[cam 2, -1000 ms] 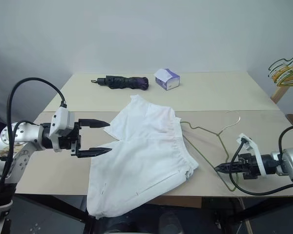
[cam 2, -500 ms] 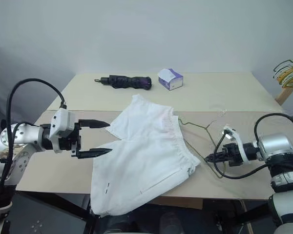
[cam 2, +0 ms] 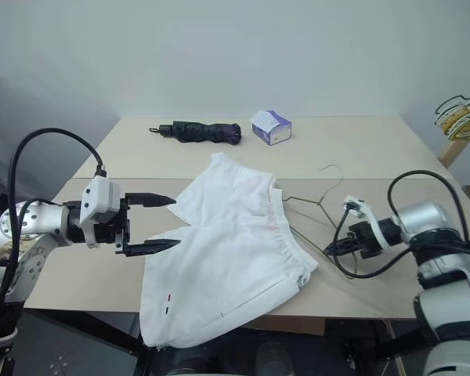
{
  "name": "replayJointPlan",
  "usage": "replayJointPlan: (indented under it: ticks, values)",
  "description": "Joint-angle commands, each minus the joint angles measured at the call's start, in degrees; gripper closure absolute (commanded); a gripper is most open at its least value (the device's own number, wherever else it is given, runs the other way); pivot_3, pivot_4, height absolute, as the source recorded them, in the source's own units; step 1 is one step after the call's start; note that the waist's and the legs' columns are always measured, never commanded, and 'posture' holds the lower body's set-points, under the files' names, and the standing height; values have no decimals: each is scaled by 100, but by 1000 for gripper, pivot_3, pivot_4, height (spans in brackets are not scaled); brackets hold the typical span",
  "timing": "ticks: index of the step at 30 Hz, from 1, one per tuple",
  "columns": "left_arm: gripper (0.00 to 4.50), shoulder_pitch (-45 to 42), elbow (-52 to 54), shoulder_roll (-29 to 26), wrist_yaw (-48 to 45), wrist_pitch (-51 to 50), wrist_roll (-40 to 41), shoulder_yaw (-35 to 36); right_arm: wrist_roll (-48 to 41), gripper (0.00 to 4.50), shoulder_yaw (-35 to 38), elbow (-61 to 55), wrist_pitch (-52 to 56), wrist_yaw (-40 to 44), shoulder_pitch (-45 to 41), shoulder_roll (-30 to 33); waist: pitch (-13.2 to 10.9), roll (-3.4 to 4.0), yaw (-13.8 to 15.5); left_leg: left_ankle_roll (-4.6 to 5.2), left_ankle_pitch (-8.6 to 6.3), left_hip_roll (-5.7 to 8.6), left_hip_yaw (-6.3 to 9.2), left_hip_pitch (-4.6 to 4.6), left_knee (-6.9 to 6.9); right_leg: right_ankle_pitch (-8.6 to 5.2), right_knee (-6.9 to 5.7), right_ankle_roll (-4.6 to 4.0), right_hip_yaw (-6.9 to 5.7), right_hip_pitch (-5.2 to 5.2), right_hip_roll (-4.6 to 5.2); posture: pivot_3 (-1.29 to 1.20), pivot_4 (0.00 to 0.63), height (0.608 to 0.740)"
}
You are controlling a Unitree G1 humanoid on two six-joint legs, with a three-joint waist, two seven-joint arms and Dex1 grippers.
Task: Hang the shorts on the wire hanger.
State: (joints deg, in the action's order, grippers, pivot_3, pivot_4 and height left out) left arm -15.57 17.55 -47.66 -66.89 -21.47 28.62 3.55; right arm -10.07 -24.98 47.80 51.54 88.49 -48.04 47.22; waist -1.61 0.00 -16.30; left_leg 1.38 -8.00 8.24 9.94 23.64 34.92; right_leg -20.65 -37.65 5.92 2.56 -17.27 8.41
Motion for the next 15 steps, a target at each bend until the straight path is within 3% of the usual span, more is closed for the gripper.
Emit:
replayJointPlan:
  ticks: [1,5,15]
  values:
    - [45,-19,158,-111,52,22,62,216,174,4500,-19,280,-325,341,-269,34,-1,2,28,1,1,2,2,0,0,0,-1,0,0,0,0,-184,0,740]
    - [45,120,252,-124,82,37,68,266,20,4500,-261,309,-444,401,-342,83,-1,2,70,-1,0,2,5,0,0,0,-1,0,-1,0,-1,-176,0,740]
    - [45,143,280,-106,138,69,40,274,380,4500,-1,1126,-708,401,-721,-363,-1,3,129,-4,-1,1,6,-9,-3,0,-1,0,-1,5,-4,-167,0,740]
